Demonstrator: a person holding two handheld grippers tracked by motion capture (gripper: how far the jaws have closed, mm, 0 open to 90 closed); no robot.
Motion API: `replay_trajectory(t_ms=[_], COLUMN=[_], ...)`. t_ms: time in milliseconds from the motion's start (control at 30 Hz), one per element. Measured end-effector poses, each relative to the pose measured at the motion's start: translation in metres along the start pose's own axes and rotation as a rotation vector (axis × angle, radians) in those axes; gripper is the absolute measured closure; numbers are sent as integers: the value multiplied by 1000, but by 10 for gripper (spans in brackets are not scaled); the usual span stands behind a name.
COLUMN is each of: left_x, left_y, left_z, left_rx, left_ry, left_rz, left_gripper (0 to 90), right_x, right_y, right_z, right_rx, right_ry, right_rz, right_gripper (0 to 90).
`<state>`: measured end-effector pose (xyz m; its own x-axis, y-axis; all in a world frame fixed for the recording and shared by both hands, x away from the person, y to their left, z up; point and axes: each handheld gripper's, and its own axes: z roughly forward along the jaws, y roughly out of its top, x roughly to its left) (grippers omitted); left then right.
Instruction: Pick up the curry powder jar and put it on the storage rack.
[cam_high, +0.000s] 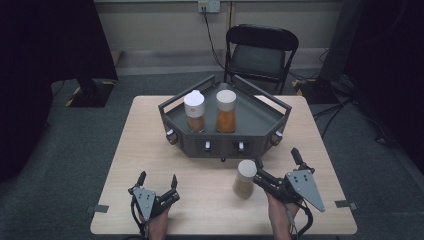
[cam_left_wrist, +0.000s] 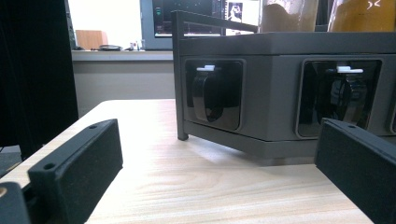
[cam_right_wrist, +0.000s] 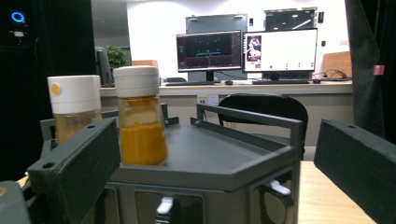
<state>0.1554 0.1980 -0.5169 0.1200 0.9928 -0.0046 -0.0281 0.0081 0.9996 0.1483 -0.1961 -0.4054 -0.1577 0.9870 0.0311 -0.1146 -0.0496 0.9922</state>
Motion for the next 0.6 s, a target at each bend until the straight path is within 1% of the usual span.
replay_trajectory(t_ms=[100, 200, 367, 467, 533, 600], left_x=[0, 0, 0, 0, 0, 0], left_y=[0, 0, 0, 0, 0, 0], left_z=[0, 0, 0, 0, 0, 0], left_rx=[0, 0, 0, 0, 0, 0], left_ry=[0, 1, 1, 1, 1, 1], left_rz=[0, 0, 0, 0, 0, 0], left_gripper=[6, 6, 6, 6, 6, 6], right_x=[-3, -9, -11, -14, -15, -16], right_y=[-4, -9, -19, -26, -29, -34], right_z=[-3, -5, -7, -8, -7, -7], right_rx=[3, -1, 10, 13, 28, 38], right_ry=[-17, -10, -20, -19, -20, -21], right_rz=[-4, 0, -35, -35, -54, -57], right_gripper=[0, 0, 0, 0, 0, 0])
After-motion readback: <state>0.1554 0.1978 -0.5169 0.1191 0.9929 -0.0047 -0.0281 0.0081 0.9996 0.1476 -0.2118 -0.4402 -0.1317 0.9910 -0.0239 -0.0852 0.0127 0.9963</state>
